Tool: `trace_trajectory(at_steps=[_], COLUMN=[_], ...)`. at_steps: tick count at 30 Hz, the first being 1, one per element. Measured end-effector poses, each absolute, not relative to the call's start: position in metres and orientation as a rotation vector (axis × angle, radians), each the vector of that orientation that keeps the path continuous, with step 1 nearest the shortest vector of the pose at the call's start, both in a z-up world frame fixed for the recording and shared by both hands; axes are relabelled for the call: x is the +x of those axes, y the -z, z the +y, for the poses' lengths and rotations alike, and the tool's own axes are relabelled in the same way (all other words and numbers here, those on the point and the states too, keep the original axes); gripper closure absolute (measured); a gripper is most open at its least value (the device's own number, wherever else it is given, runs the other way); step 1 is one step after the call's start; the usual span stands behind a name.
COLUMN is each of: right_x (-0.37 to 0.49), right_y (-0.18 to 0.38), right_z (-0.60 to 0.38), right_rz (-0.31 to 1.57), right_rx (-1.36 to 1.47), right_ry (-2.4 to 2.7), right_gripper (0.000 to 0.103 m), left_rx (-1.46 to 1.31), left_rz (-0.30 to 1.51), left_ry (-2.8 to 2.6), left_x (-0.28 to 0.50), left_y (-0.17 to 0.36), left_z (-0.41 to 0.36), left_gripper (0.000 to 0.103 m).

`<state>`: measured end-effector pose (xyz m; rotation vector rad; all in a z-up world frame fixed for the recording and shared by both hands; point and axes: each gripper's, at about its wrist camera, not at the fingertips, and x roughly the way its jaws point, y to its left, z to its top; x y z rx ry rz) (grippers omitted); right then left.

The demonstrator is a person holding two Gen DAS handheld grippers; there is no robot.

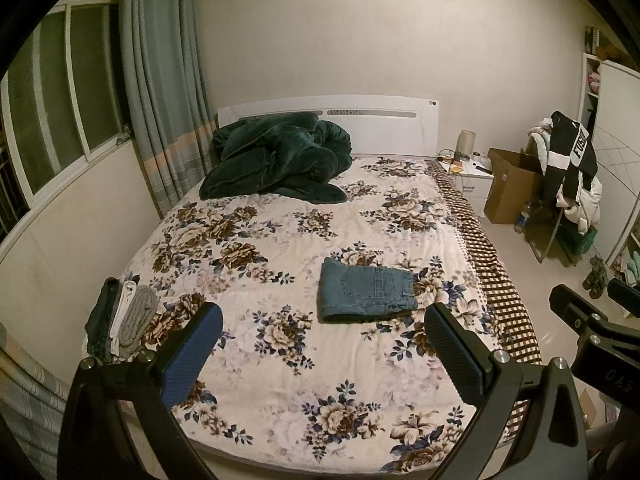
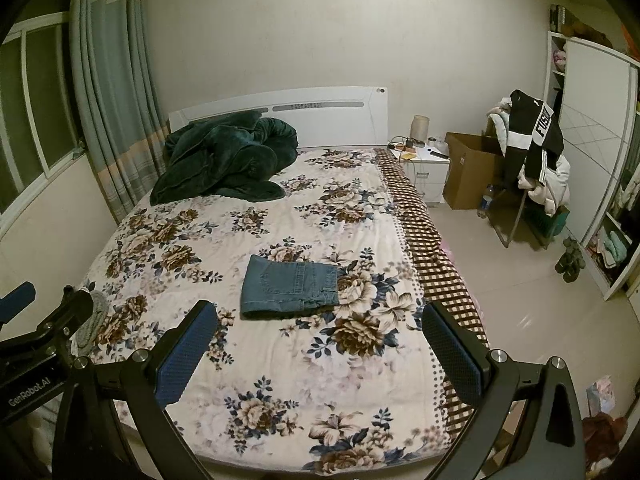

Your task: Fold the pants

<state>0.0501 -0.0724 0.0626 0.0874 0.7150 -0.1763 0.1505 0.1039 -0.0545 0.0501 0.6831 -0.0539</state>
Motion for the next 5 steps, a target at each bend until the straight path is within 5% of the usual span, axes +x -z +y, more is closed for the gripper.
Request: trace_trajectory(at_steps=[5], right_x=[0.0493], right_y=[-0.0635], right_z=[-0.0698], right_rz=[0.715], right_rx=[0.089], right_ry=[0.176], right_gripper=[0.000], left_rx=[0.047], left_rz=[0.679], left_ry=[0.054], left_x=[0.1524], left_y=[0.0503], left_z=[0.1070], left_gripper=[0.000])
